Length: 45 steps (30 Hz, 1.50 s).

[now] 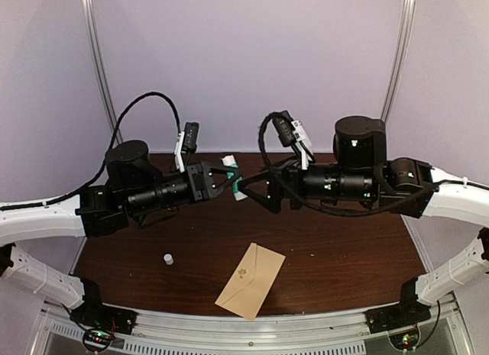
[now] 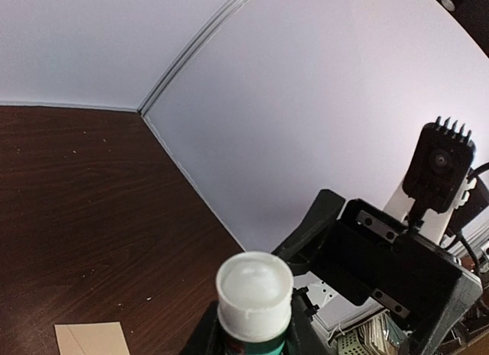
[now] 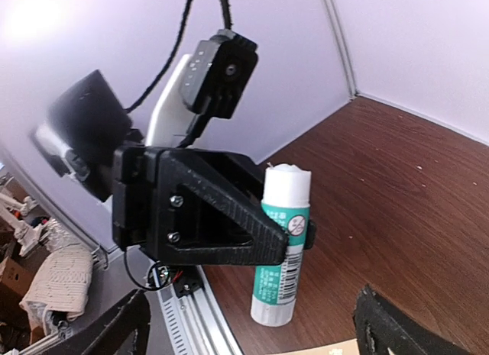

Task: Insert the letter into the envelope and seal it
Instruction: Screw the solid glue.

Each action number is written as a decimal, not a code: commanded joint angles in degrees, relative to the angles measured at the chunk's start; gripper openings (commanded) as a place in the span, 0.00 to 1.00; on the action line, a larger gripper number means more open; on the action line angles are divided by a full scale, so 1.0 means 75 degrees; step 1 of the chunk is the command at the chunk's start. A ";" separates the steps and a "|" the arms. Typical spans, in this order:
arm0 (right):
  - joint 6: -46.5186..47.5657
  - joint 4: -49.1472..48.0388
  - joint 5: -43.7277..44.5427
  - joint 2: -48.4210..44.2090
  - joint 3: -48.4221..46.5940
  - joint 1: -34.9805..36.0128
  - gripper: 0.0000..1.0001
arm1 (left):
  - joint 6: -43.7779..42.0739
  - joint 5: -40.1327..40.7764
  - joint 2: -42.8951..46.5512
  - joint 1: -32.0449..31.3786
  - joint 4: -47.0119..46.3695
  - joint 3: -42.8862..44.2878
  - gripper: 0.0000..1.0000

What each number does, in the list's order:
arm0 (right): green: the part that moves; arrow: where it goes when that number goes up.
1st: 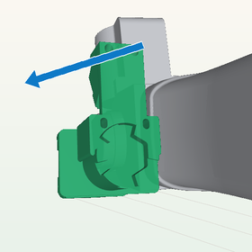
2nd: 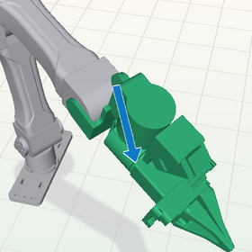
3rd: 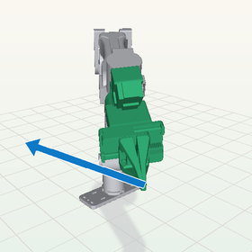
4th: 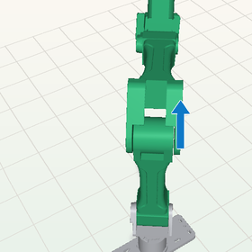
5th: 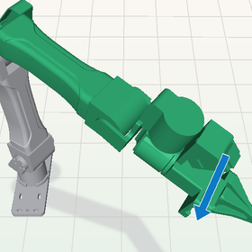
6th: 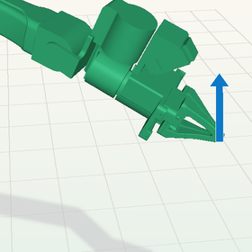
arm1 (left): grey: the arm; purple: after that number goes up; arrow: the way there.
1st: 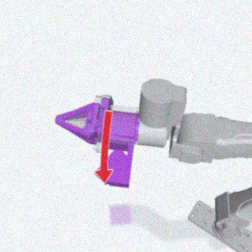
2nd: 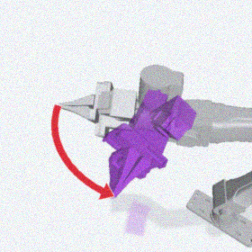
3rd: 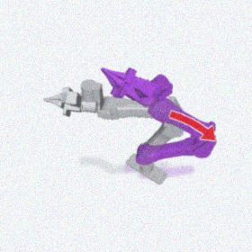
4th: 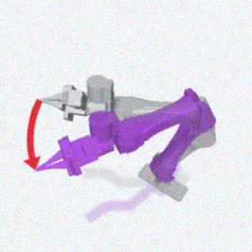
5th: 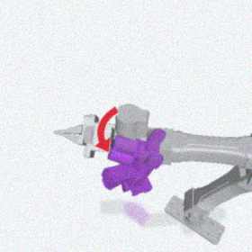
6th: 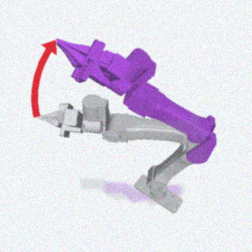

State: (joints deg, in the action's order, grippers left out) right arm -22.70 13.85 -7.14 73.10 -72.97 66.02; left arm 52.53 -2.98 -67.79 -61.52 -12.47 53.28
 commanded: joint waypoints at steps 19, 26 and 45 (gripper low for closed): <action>-0.2377 -0.5663 -0.4571 -0.0460 0.2311 -0.0412 0.61 | -0.0577 -0.3201 -0.0020 -0.0005 -0.3082 0.0068 0.00; -0.2629 -0.5959 -0.4685 -0.0215 0.2311 -0.0409 0.42 | -0.0536 -0.3283 -0.0073 -0.0005 -0.3176 0.0068 0.00; -0.1611 -0.3745 -0.3478 -0.0410 0.1758 -0.0459 0.04 | -0.0833 -0.2307 -0.0018 -0.0002 -0.1879 0.0196 0.00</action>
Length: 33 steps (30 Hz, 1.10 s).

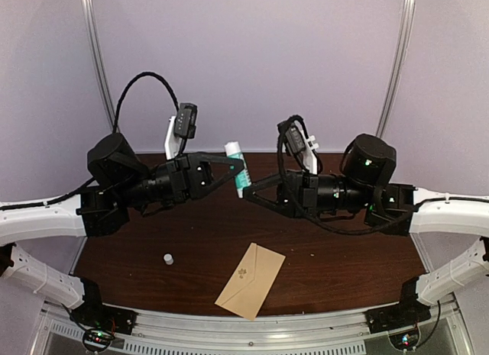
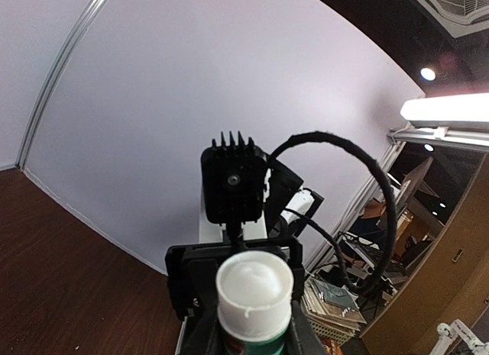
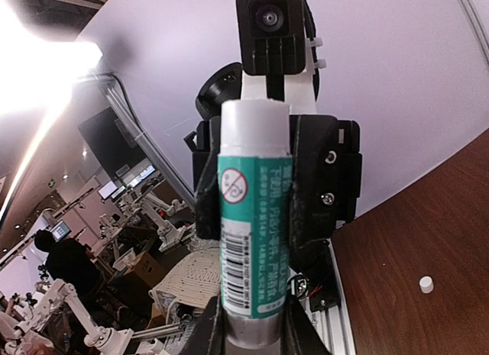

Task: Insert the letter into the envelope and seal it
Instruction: Screw the solid glue.

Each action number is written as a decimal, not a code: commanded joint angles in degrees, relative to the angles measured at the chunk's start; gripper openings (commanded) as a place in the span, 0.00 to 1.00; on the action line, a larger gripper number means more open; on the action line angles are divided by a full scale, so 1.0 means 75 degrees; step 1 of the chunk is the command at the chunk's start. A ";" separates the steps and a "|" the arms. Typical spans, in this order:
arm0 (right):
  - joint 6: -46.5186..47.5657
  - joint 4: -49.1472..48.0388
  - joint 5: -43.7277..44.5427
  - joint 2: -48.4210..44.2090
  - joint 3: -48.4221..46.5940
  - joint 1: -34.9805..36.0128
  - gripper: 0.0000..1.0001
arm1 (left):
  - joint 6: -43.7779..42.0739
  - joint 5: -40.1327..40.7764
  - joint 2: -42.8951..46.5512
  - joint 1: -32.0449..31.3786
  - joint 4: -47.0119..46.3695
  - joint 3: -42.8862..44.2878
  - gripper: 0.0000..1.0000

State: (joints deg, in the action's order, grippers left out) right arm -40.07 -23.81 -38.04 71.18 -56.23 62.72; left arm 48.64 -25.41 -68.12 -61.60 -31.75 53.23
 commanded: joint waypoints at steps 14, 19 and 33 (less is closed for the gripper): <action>0.1879 0.6408 0.4954 0.1552 -0.3438 0.0081 0.00 | -0.0114 0.3267 -0.0363 0.0014 0.3784 0.1037 0.00; 0.1594 0.7093 0.6338 0.2528 -0.4281 0.0265 0.00 | 0.0284 0.3864 -0.0426 0.0049 0.4047 0.0925 0.00; 0.1574 0.6213 0.5269 0.1554 -0.3469 0.0534 0.63 | 0.0613 0.4161 0.0045 0.0147 0.3961 0.0383 0.00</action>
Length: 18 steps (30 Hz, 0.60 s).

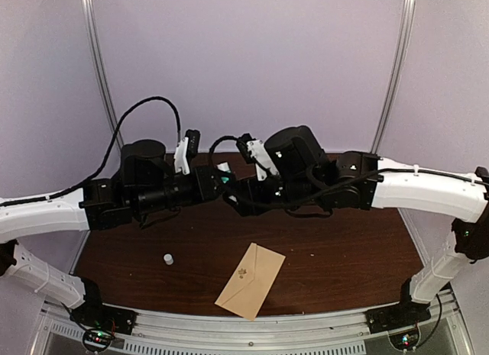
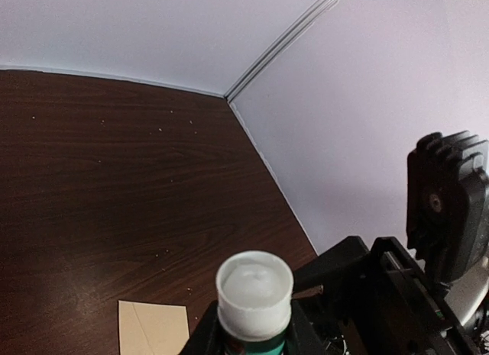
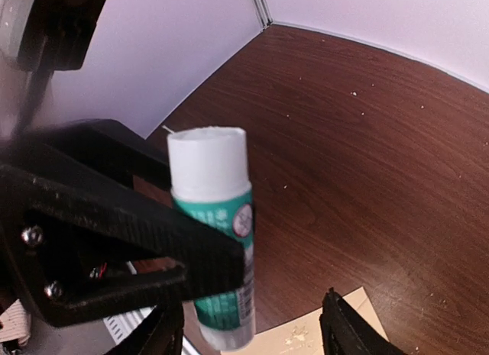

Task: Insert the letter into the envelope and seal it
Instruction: Screw the solid glue.

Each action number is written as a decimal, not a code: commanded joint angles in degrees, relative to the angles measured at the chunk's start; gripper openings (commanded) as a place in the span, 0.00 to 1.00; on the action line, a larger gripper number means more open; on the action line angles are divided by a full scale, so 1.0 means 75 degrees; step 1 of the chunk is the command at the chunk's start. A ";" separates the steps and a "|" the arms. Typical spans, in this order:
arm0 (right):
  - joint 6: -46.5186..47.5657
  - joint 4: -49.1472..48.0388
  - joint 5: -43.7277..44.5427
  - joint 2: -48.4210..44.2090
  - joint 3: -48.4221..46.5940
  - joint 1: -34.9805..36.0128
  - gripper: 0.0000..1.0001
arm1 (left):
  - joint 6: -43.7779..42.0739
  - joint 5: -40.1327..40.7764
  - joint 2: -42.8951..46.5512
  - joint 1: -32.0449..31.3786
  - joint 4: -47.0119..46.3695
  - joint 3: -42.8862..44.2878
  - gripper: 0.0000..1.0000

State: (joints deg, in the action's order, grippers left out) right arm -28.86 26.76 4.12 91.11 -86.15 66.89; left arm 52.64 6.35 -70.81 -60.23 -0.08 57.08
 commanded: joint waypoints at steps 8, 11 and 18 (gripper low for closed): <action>-0.0120 -0.1192 -0.1586 -0.2889 0.1811 -0.0369 0.82 | -0.1274 -0.1427 0.0541 -0.0019 -0.0899 -0.0276 0.00; -0.0225 -0.1755 -0.2136 -0.2910 0.1821 -0.0595 0.81 | -0.1914 -0.2431 0.0363 -0.0020 -0.1102 -0.0237 0.00; -0.0161 -0.1754 -0.2502 -0.2049 0.1001 -0.0777 0.71 | -0.2399 -0.3502 0.0125 -0.0021 -0.1316 -0.0151 0.03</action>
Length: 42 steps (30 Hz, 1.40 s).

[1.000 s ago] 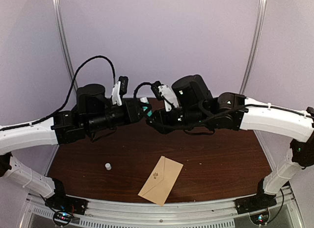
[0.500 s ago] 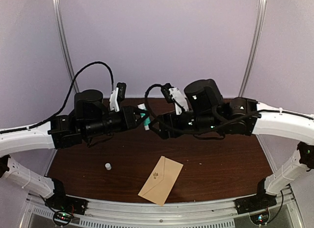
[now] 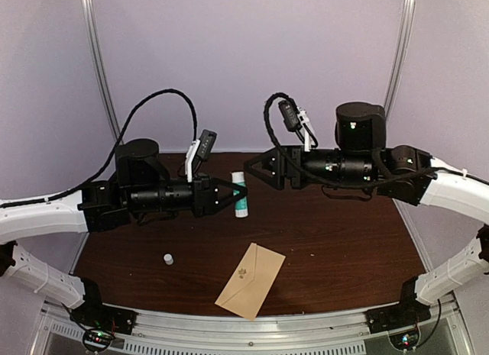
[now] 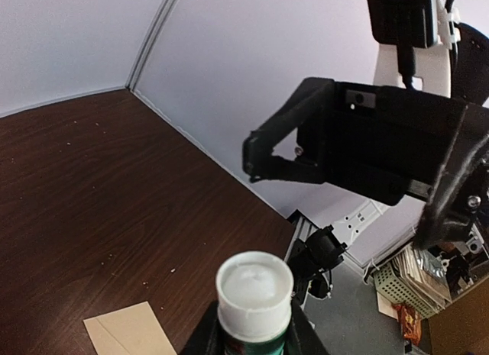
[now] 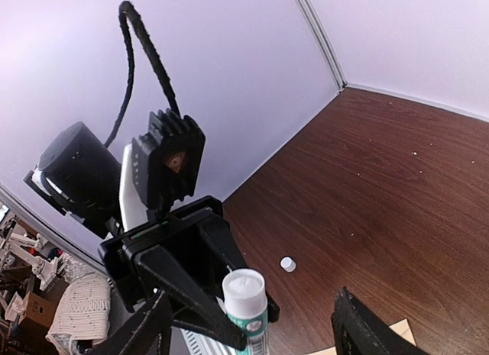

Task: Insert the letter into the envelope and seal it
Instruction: Screw the solid glue.

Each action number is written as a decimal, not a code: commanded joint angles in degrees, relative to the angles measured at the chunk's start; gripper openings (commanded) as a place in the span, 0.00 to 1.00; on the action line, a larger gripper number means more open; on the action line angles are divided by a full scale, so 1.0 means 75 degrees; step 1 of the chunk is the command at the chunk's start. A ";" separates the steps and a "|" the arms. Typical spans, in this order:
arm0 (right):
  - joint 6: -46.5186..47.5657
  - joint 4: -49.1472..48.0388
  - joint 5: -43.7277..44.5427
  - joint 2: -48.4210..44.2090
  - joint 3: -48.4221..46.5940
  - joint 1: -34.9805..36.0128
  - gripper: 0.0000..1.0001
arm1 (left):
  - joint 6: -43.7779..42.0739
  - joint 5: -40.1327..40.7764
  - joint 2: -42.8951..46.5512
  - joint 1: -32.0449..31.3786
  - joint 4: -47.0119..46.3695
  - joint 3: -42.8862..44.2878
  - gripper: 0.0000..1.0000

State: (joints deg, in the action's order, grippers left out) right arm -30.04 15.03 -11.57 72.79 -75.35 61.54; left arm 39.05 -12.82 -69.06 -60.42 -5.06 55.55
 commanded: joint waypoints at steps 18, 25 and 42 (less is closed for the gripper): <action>-0.0131 -0.0032 -0.1041 0.1113 -0.0604 -0.0060 0.38 | -0.0624 -0.1165 -0.0433 0.0012 -0.0759 0.0111 0.04; -0.0140 0.0081 -0.1032 0.1182 -0.0630 -0.0069 0.21 | -0.0616 -0.1105 -0.0449 0.0012 -0.0744 0.0114 0.04; -0.0716 -0.0618 -0.0024 0.0832 -0.0350 -0.0119 0.00 | -0.0479 -0.1039 -0.0491 0.0006 -0.0769 -0.0084 0.47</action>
State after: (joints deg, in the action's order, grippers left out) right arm -34.46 12.71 -14.22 80.31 -78.17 60.97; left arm 35.62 -20.40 -72.34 -60.42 -7.64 55.51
